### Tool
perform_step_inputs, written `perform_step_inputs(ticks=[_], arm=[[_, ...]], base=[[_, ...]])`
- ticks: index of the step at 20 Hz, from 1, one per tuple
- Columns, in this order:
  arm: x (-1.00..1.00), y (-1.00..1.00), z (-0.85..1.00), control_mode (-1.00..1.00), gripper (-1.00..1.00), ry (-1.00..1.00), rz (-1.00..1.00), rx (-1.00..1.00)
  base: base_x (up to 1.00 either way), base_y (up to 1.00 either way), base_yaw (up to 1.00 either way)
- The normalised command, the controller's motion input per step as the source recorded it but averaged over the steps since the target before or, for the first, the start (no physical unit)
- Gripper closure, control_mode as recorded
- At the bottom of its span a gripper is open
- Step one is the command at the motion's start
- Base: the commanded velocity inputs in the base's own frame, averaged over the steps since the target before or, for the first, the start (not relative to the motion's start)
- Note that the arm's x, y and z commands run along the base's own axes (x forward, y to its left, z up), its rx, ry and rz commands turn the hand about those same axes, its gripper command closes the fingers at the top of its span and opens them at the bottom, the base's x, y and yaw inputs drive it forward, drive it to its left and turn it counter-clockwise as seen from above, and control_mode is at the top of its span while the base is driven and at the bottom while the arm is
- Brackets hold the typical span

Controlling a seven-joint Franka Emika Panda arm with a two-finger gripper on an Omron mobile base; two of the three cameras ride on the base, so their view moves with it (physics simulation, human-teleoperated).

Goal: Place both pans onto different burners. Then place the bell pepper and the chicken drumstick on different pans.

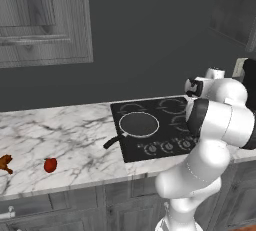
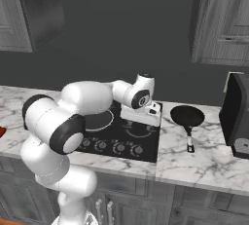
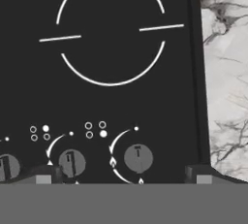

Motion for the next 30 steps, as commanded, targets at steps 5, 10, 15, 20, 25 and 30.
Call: perform_step_inputs(ticks=[5, 10, 15, 20, 25, 30], arm=[[0.0, -0.5, -0.03, -1.0, -1.0, -0.03, 0.05, 0.0], [0.0, -0.41, -0.14, -1.0, -1.0, -0.06, 0.02, 0.0], [0.07, -0.49, -0.01, -1.0, -1.0, -0.08, 0.01, 0.0], [0.02, -0.46, 0.0, -1.0, -1.0, -0.08, 0.01, -0.01], [0.0, -0.28, 0.0, -1.0, -1.0, -0.1, 0.06, -0.12], [0.0, -0.19, 0.0, -1.0, -1.0, -0.01, 0.0, -0.11]], base=[[0.0, 0.0, 0.0], [0.0, 0.0, 0.0], [0.0, 0.0, 0.0], [0.0, 0.0, 0.0], [0.0, 0.0, 0.0], [0.0, 0.0, 0.0]])
